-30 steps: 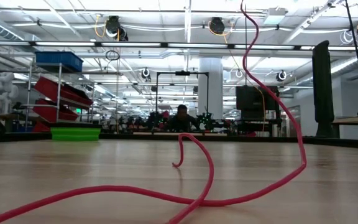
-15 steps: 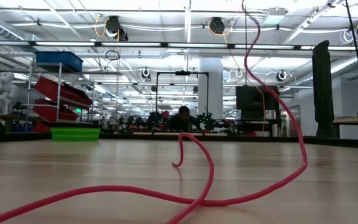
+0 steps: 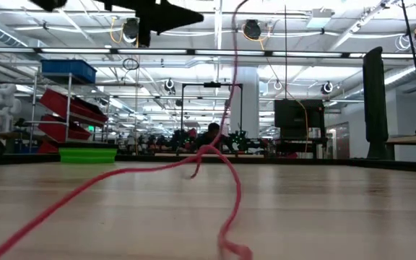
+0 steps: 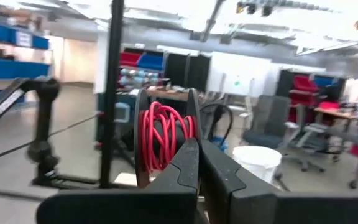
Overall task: Coil cords
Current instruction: Coil the red wire into the spool
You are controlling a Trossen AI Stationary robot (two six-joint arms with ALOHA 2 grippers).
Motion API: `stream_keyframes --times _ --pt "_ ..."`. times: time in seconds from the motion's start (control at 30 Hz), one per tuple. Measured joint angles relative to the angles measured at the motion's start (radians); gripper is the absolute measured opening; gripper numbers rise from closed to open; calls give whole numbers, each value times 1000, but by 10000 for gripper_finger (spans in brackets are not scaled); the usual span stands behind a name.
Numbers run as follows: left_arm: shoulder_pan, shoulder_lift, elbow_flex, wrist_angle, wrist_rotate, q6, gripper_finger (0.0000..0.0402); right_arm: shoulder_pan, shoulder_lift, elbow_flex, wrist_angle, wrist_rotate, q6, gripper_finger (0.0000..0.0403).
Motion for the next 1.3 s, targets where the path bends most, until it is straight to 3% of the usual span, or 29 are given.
stream_keyframes --times 0.23,0.53,0.67,0.87,1.13,1.3 --pt "98 -1 29 122 191 89 215 -32 -42 0 7 42 -65 0" --pt "107 120 201 119 272 105 215 -72 -18 0 -3 41 -69 0" --pt "109 198 248 102 278 105 215 -80 -14 0 2 40 -69 0" --pt "116 203 257 137 212 99 215 -79 -19 0 -1 38 -68 0" --pt "98 202 257 159 268 90 216 -79 -17 0 -23 34 -42 0" --pt "86 202 257 138 279 98 242 -79 -17 0 -23 34 -41 0"
